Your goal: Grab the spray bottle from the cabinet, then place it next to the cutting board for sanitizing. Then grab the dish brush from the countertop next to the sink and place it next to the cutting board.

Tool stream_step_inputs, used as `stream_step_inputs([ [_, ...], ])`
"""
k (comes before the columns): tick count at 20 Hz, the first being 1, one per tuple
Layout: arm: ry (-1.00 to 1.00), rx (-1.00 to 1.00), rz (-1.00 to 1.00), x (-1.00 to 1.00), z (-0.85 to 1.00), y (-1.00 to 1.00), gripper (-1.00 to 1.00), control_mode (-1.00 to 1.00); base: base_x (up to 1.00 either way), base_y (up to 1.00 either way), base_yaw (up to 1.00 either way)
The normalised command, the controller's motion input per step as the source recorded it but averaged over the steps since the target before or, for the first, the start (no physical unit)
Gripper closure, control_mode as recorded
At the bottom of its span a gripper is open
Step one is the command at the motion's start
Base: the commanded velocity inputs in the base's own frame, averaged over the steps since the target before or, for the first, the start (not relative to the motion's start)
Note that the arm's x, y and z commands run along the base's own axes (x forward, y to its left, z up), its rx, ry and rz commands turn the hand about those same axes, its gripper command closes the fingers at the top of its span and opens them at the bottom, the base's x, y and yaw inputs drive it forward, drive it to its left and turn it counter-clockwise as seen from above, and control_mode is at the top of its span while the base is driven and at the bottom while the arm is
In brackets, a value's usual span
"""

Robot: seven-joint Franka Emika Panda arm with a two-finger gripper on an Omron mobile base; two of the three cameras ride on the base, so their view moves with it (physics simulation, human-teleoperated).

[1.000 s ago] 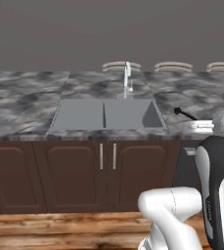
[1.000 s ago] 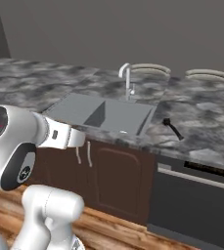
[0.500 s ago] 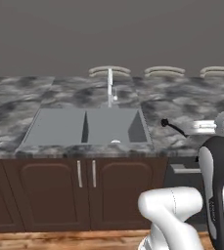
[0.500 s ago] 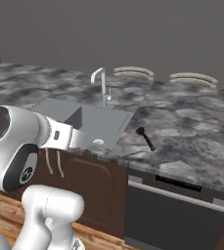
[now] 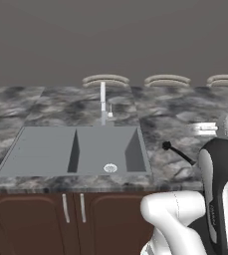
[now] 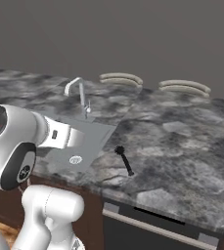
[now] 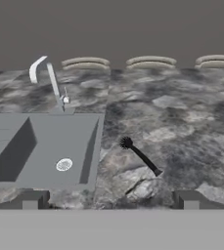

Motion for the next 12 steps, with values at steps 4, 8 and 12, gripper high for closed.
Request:
stream_step_inputs([
  [4,0.0,0.0,0.0,0.0,0.0,0.0,-1.0,1.0,0.3,-0.48,0.0],
  [8,0.0,0.0,0.0,0.0,0.0,0.0,-1.0,1.0,0.33,-0.42,0.03],
  [12,0.0,0.0,0.0,0.0,0.0,0.0,-1.0,1.0,0.29,-0.41,0.0],
])
